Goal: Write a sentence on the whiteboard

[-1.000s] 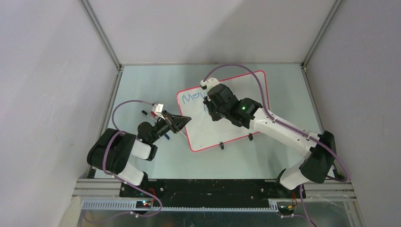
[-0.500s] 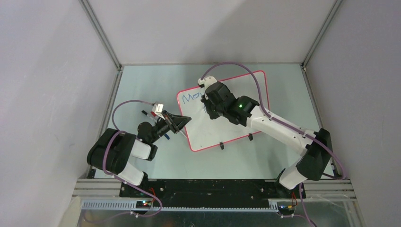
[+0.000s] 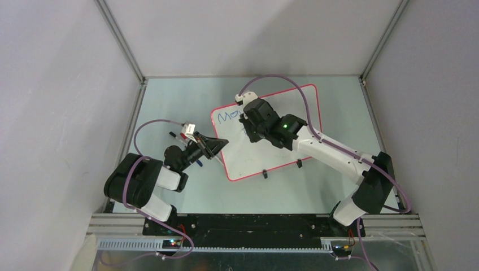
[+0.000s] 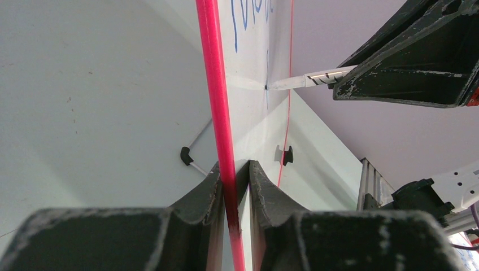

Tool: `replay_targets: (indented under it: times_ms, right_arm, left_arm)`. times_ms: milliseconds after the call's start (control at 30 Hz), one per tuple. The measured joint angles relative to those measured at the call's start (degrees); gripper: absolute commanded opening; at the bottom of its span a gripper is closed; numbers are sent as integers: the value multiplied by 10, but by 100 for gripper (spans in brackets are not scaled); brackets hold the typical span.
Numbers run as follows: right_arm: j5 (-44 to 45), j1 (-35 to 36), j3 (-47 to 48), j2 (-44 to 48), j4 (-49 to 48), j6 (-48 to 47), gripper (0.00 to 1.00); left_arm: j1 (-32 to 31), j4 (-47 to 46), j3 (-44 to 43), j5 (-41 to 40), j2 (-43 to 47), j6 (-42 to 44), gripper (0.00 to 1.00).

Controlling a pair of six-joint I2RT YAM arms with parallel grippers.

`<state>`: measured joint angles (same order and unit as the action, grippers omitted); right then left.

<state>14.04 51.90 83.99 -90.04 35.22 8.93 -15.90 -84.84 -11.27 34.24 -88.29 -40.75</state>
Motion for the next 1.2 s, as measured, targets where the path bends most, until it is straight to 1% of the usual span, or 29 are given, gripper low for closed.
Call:
replay_targets:
  times_ms: [1200]
  right_arm:
    - [35, -9, 2, 4, 5, 0, 0]
  left_arm:
    - [0, 1, 0, -1, 0, 0, 13]
